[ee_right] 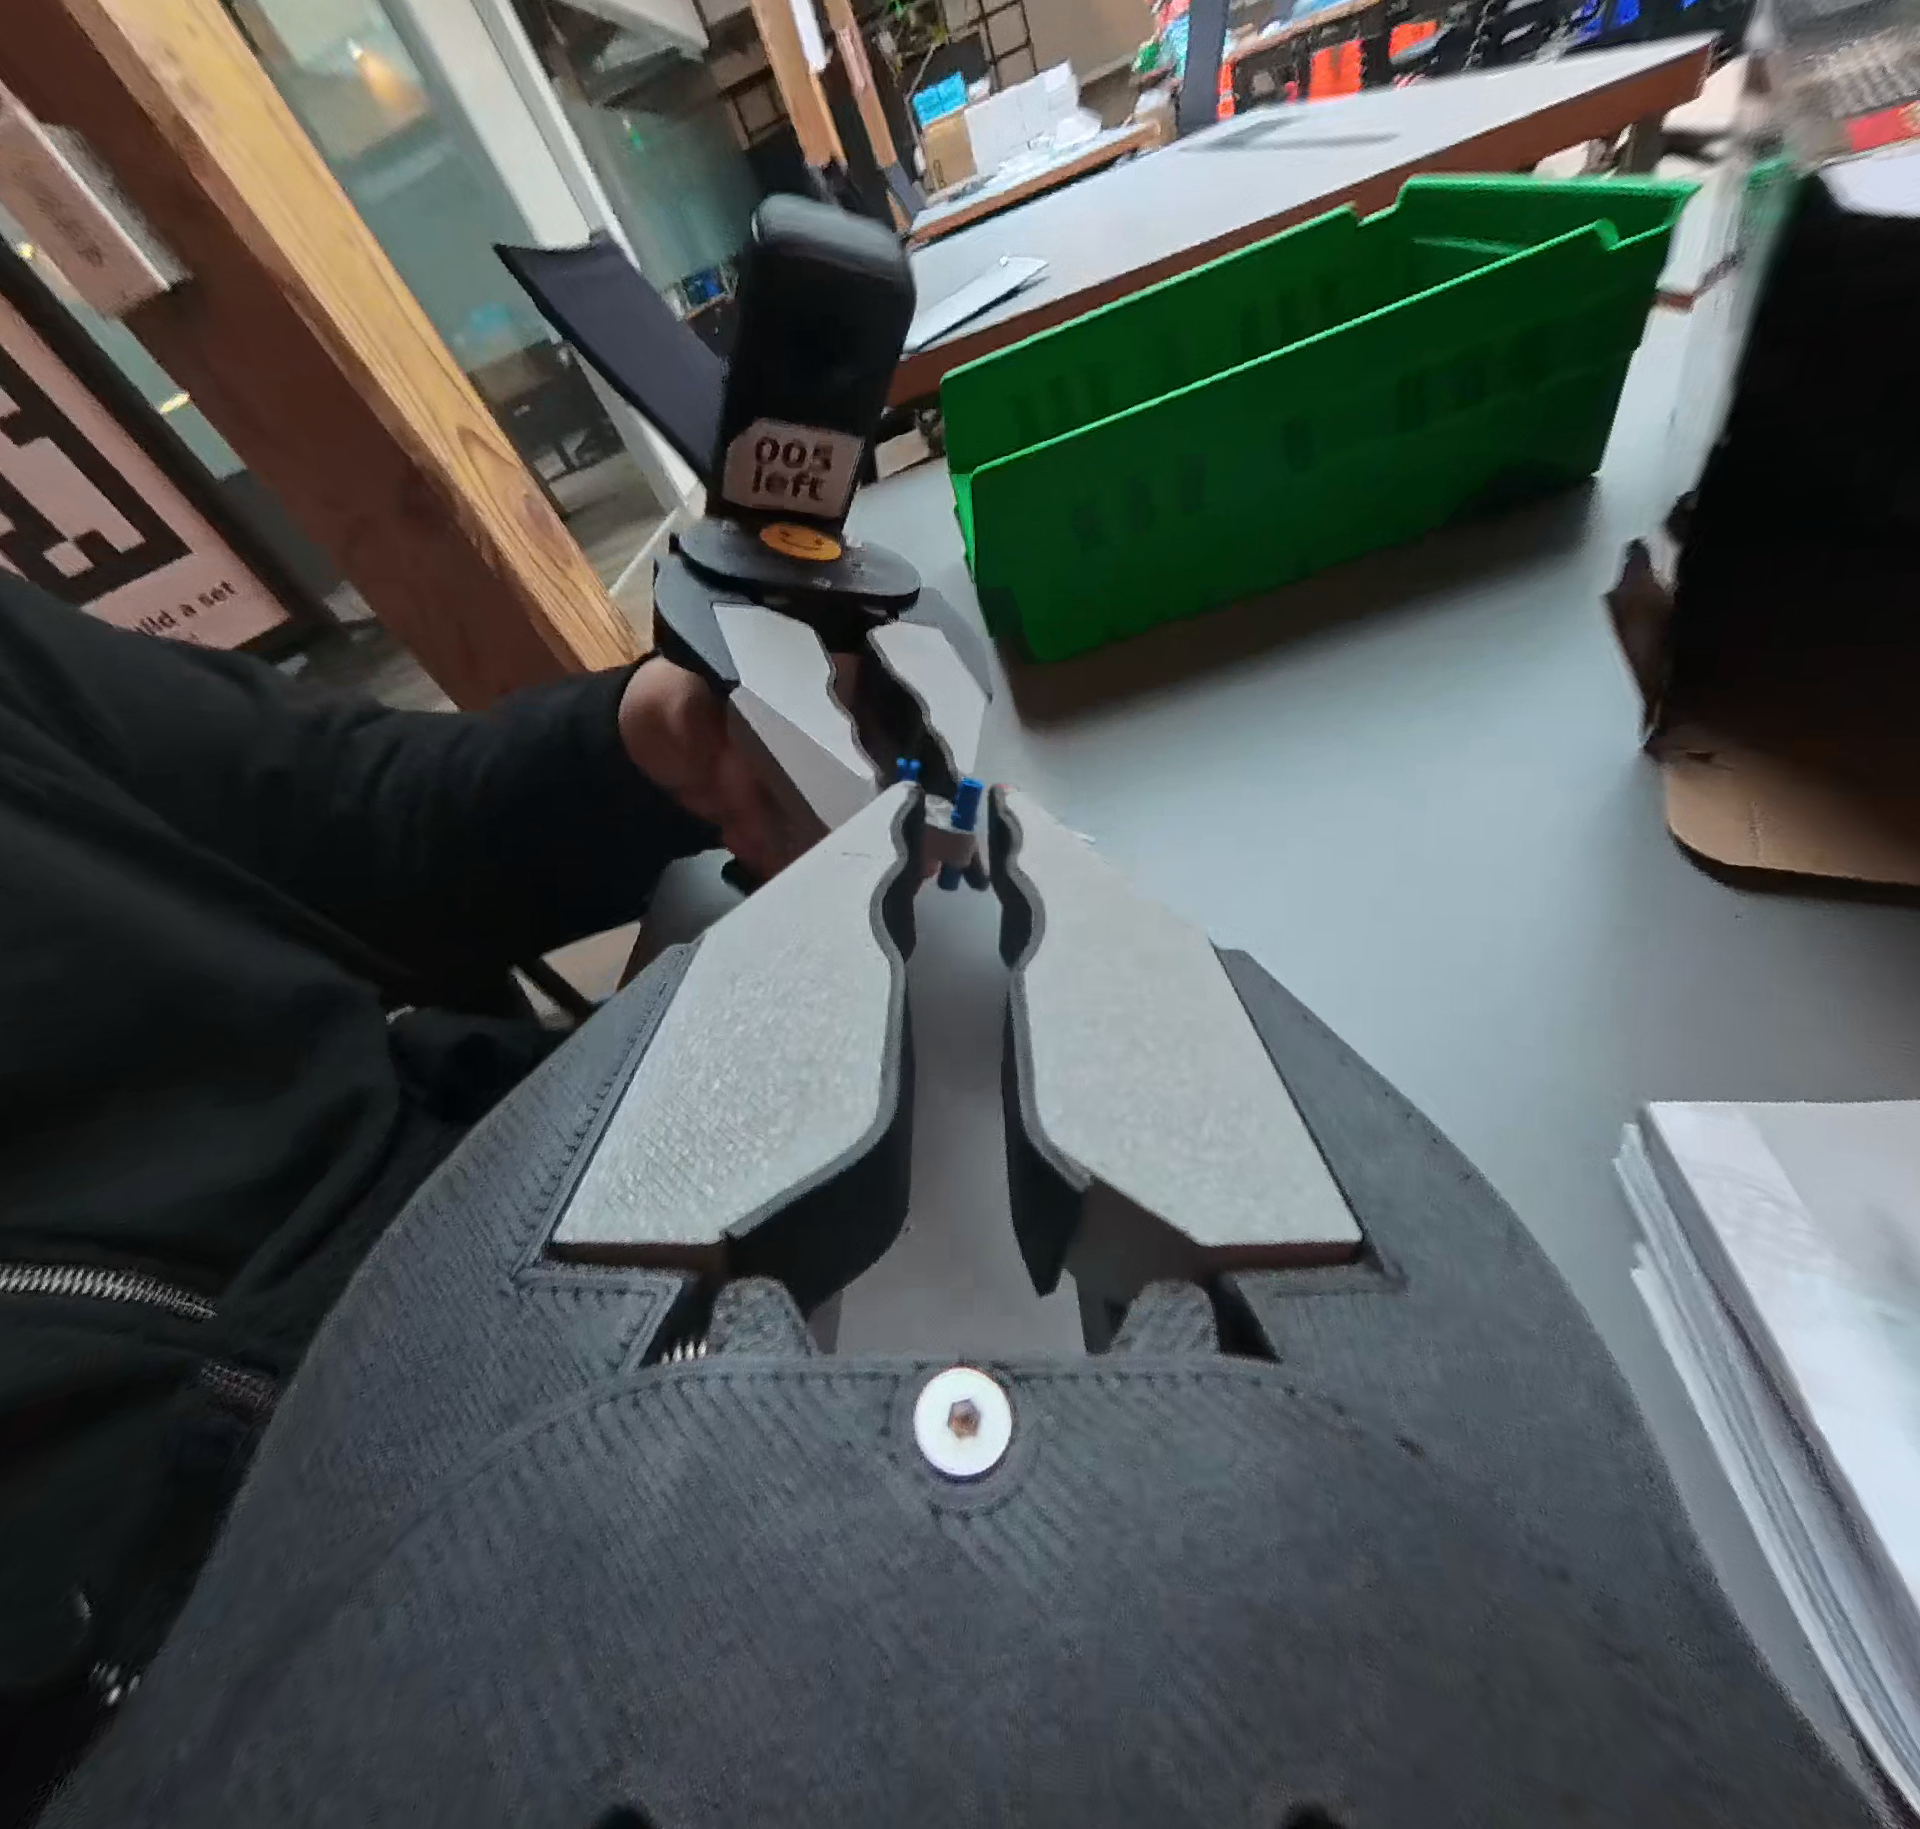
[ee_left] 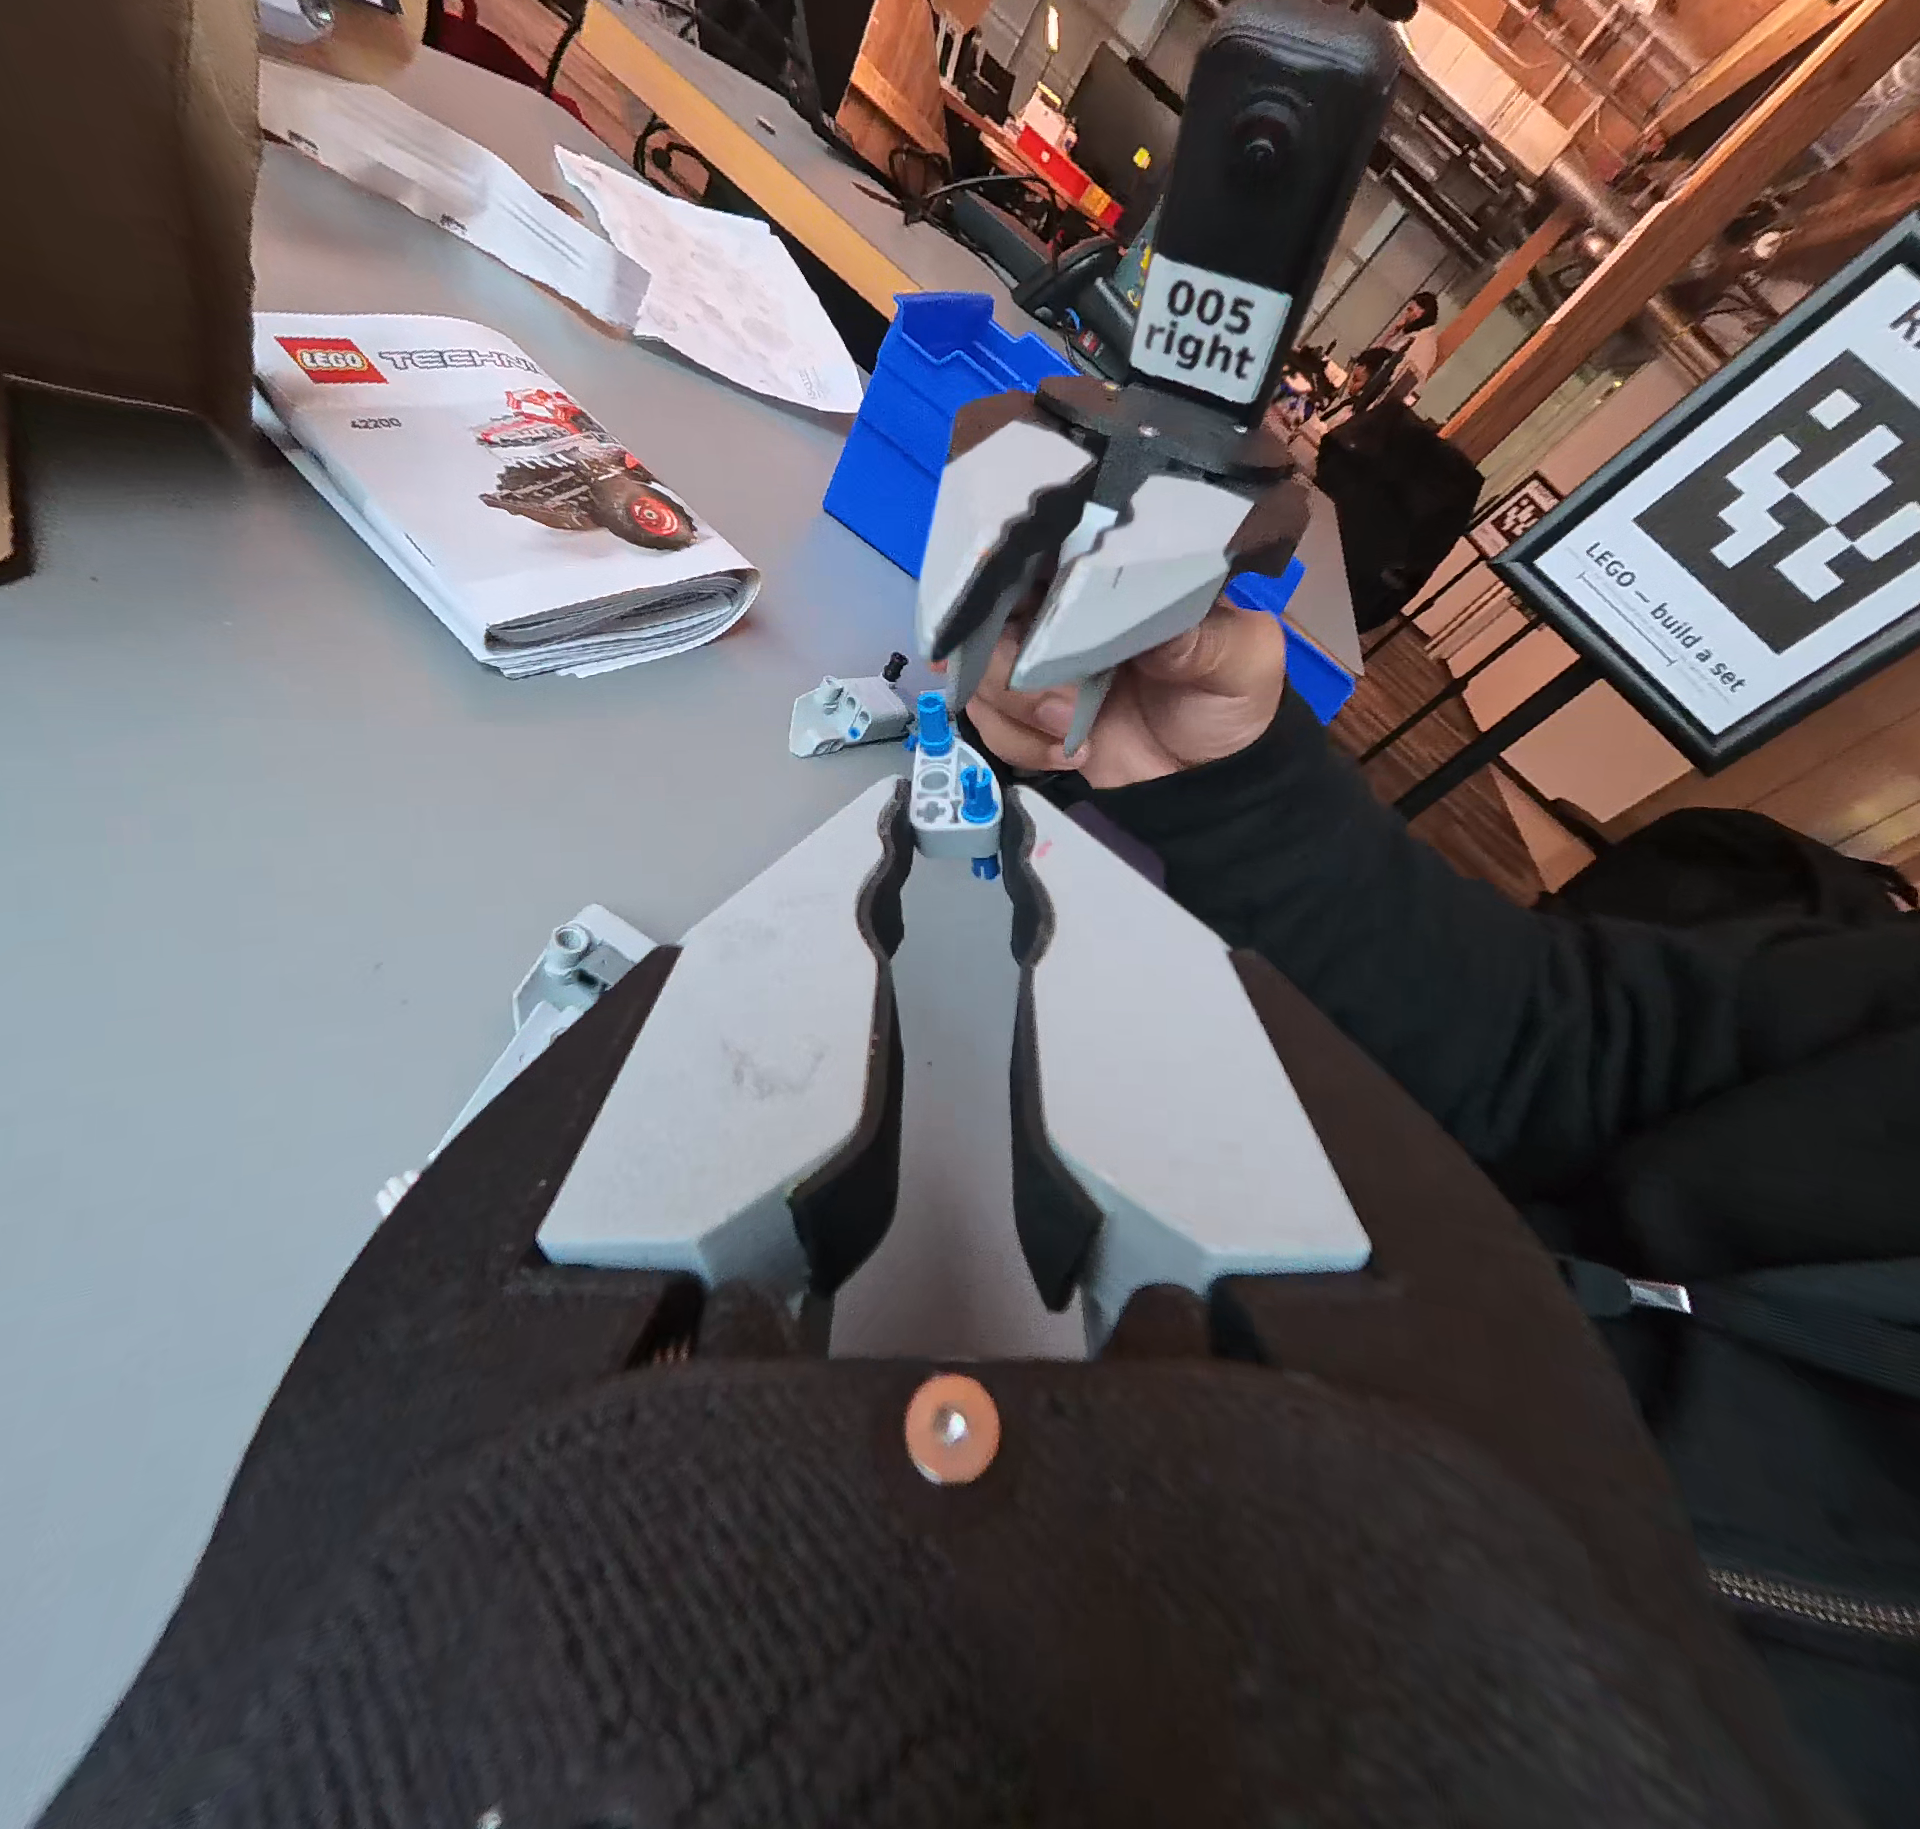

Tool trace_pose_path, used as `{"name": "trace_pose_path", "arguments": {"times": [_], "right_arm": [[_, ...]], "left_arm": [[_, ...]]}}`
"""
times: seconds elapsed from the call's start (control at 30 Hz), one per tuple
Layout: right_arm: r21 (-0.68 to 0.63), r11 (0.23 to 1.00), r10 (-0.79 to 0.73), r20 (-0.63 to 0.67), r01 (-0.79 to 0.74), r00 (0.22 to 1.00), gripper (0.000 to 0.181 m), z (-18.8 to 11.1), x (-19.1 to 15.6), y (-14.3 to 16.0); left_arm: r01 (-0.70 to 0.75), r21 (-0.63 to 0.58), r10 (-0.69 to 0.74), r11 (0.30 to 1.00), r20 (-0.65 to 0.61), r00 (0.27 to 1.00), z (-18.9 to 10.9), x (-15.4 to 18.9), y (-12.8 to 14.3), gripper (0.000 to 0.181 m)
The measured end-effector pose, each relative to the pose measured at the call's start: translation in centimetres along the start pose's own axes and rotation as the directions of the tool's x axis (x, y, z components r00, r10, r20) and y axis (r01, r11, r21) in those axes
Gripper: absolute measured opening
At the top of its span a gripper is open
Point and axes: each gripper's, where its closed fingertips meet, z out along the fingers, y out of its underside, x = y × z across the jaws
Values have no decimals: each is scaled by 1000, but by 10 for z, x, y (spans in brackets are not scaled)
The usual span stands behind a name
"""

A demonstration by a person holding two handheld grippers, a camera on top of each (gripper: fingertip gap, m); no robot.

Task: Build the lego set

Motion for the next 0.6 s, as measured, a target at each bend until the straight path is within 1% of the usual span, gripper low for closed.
{"name": "trace_pose_path", "arguments": {"times": [0.13, 0.2, 0.27, 0.4, 0.5, 0.6], "right_arm": [[-53, 999, 7, 25, -6, 1000, 10, 11, -4, 10], [-55, 998, 25, 33, -23, 999, 3, 14, -4, 13], [-56, 997, 49, 43, -47, 998, 2, 15, -4, 15], [-28, 998, 60, 23, -60, 998, 1, 13, -2, 14], [-21, 998, 60, -45, -61, 997, 1, 15, 4, 15], [7, 998, 65, -53, -65, 996, 1, 13, 3, 11]], "left_arm": [[-12, -30, 12, 999, -4, 1000, 0, 2, 3, 15], [-26, -53, 25, 998, -12, 1000, 1, 4, 7, 15], [-30, -65, 30, 997, -15, 999, 2, 4, 9, 15], [-46, -40, 46, 998, -10, 999, 3, 4, 6, 14], [-89, -24, 91, 996, 76, 993, 5, -4, 3, 16], [-225, -15, 225, 974, 157, 962, 3, -6, -1, 15]]}}
